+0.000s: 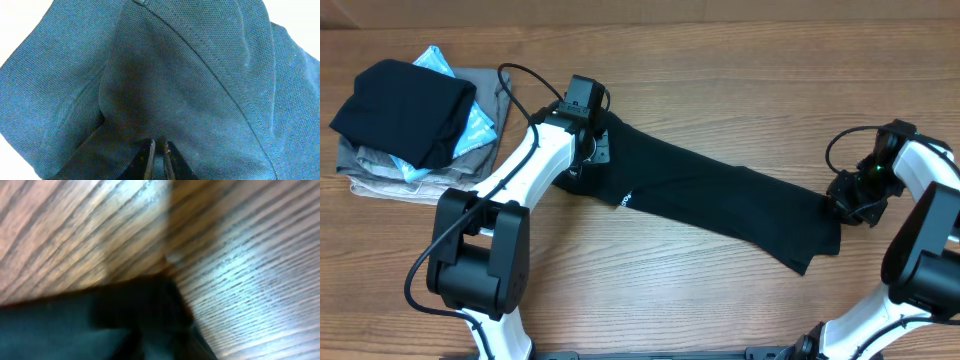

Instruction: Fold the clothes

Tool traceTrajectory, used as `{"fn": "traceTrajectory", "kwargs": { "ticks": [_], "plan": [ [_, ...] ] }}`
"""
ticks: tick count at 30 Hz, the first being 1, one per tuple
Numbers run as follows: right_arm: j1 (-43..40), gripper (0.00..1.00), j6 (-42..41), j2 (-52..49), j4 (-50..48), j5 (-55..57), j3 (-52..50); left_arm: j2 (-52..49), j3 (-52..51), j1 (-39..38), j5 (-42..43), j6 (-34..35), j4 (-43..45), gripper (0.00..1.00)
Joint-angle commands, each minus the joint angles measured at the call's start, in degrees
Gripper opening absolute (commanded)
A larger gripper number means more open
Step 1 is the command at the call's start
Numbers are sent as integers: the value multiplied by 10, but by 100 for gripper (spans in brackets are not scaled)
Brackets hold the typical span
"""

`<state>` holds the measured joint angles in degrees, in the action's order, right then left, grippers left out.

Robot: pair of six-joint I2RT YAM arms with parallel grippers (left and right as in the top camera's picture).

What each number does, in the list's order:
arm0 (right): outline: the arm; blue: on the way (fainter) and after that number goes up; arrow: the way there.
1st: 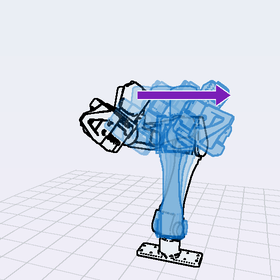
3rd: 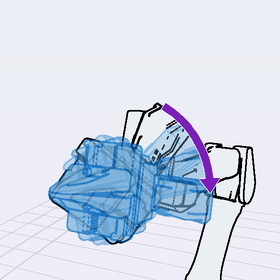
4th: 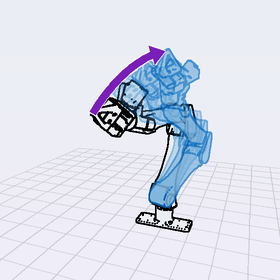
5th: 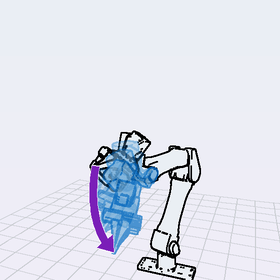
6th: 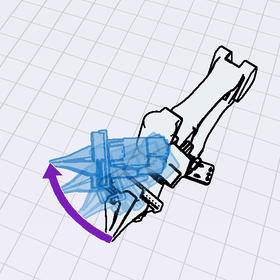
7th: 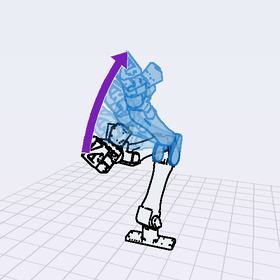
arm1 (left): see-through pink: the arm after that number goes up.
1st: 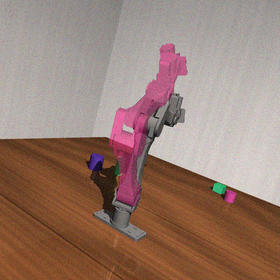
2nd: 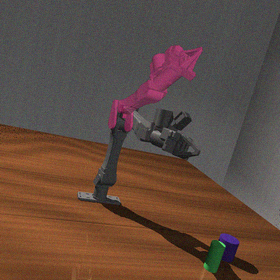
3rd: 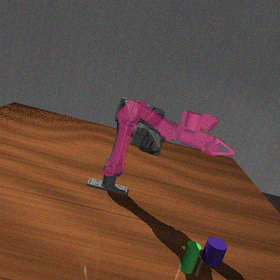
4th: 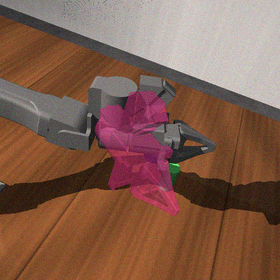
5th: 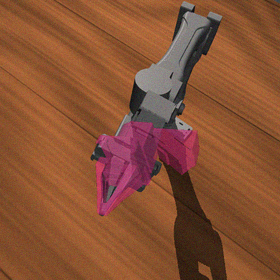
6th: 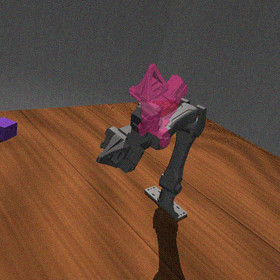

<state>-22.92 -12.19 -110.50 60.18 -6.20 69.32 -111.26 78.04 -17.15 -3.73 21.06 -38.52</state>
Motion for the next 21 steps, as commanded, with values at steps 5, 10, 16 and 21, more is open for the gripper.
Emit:
{"fn": "traceTrajectory", "kwargs": {
  "ticks": [5,10,16,21],
  "plan": [
    [-3,4,2,3,34,-14,22,0,0,3,6,-18,-2,11],
    [-3,5,2,3,87,-15,80,0,0,3,6,-17,-2,12],
    [-3,6,2,3,73,-21,92,0,0,3,6,-17,-4,11],
    [-3,16,2,3,54,-21,90,0,0,3,6,-18,-6,12]
  ]
}}
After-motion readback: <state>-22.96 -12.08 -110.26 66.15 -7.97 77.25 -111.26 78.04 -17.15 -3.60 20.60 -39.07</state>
